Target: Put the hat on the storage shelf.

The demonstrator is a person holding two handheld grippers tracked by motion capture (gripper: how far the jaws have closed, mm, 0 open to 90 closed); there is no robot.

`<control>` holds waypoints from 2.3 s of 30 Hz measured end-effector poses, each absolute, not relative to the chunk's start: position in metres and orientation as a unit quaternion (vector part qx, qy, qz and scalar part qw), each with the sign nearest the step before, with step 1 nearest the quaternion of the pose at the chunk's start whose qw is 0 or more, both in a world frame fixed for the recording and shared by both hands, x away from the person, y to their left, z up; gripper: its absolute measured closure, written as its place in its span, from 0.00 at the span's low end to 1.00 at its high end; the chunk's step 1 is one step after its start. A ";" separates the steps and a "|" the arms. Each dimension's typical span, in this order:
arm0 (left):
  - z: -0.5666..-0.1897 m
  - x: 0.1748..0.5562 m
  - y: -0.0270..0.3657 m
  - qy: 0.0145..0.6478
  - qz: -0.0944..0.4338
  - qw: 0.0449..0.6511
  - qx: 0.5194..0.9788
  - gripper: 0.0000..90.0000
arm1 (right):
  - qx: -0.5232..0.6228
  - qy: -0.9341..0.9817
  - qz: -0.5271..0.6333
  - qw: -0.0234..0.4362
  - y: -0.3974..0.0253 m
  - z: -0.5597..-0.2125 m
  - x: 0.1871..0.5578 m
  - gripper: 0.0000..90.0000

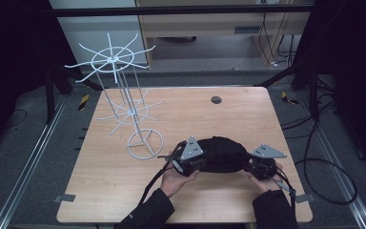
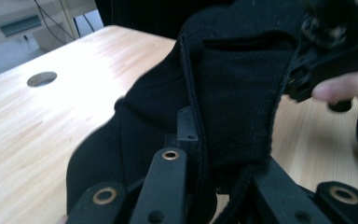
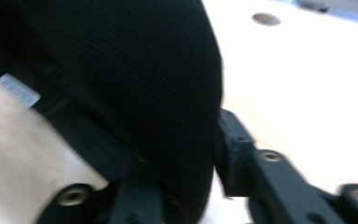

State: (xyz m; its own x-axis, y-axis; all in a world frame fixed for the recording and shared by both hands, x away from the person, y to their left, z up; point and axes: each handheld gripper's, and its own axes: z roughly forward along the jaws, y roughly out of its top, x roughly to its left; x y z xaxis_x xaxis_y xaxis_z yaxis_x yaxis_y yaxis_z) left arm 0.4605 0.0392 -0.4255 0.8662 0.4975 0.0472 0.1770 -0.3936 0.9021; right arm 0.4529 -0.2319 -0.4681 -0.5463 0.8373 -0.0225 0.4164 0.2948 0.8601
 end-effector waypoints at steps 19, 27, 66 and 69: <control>-0.442 0.443 0.054 0.211 0.180 0.481 0.832 0.93 | 0.368 0.711 0.560 0.213 -0.250 -0.399 0.409 0.44; -0.445 0.440 0.051 0.202 0.180 0.476 0.837 0.93 | 0.395 0.709 0.553 0.189 -0.218 -0.385 0.445 0.52; -0.435 0.424 0.131 0.291 0.140 0.458 0.828 0.45 | 0.345 0.814 0.446 0.138 -0.194 -0.451 0.385 0.56; -0.438 0.426 0.124 0.283 0.126 0.456 0.834 0.45 | 0.343 0.821 0.436 0.135 -0.195 -0.457 0.379 0.55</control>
